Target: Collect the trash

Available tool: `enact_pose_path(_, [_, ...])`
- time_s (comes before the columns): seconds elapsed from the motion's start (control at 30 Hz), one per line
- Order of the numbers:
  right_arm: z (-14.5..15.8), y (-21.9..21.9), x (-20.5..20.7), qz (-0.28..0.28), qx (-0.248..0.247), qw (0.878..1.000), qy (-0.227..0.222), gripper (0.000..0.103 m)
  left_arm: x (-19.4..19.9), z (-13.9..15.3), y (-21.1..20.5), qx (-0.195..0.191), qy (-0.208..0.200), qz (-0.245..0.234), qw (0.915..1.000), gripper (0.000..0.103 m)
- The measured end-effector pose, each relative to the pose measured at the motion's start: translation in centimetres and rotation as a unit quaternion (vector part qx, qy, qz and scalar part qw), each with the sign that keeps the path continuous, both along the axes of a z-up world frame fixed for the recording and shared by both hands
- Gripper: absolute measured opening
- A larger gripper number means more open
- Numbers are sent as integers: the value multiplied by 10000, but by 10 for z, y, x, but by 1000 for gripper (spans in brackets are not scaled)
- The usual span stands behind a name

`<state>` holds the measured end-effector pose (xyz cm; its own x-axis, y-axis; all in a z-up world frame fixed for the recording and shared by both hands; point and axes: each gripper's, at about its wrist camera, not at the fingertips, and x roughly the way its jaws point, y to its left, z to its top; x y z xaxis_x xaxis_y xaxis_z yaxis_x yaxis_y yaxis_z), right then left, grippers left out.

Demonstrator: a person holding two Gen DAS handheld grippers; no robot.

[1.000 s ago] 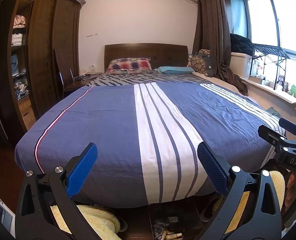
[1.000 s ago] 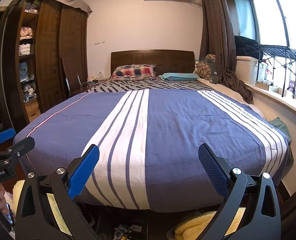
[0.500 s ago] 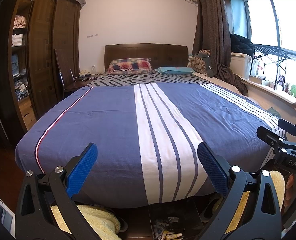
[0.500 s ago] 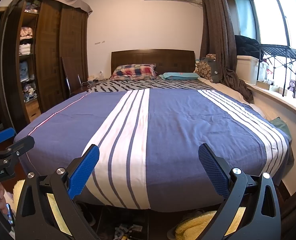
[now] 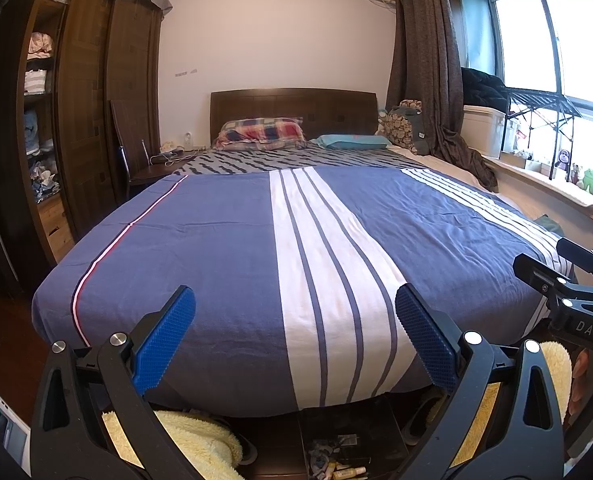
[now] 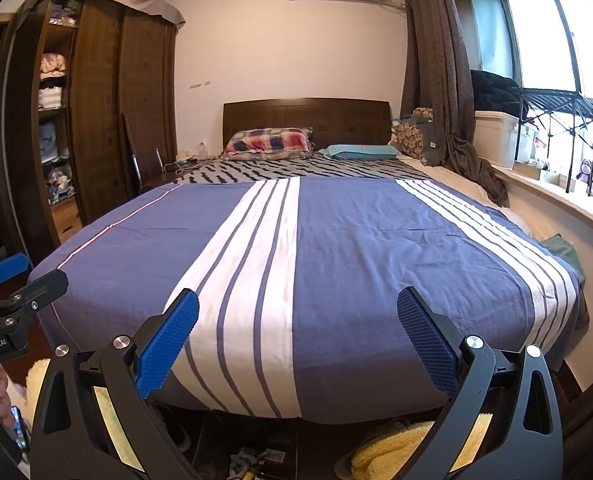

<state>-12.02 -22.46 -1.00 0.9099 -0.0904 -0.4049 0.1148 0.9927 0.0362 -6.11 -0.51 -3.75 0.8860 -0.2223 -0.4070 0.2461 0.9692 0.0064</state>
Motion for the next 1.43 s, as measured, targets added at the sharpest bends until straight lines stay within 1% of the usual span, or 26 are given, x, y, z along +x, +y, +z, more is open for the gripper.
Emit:
enact_pose_path(0.4, [-1, 0, 1, -1, -10, 10000, 39, 99, 1, 2, 2, 33, -12, 3, 10000, 95])
enact_pose_path(0.53, [-3, 1, 1, -27, -53, 10000, 64, 99, 0, 3, 3, 91, -118, 56, 9999, 95])
enact_pose_path(0.6, [-4, 0, 2, -25, -50, 10000, 68, 99, 0, 4, 4, 39, -142, 56, 9999, 95])
enact_pose_path(0.7, [-4, 0, 1, -15, -49, 10000, 66, 99, 5, 3, 7, -56, -45, 125, 9999, 95])
enact_pose_path(0.8, [-6, 0, 3, -18, -26, 10000, 82, 99, 8, 1, 5, 49, 15, 265, 9996, 95])
enact_pose_path(0.93, [-8, 0, 4, -11, 7, 9999, 108, 99, 10, -1, 6, -8, 74, 228, 9997, 95])
enact_pose_path(1.03, [-8, 0, 5, 1, 8, 9999, 123, 99, 9, -3, 5, 46, 69, 239, 9997, 95])
enact_pose_path(1.27, [-8, 0, 5, 5, 0, 9999, 119, 99, 14, -5, 6, 3, 262, 238, 9994, 95])
enact_pose_path(1.43, [-7, -2, 11, -6, -6, 9999, 111, 99, 20, -5, 6, -12, 302, 254, 9992, 95])
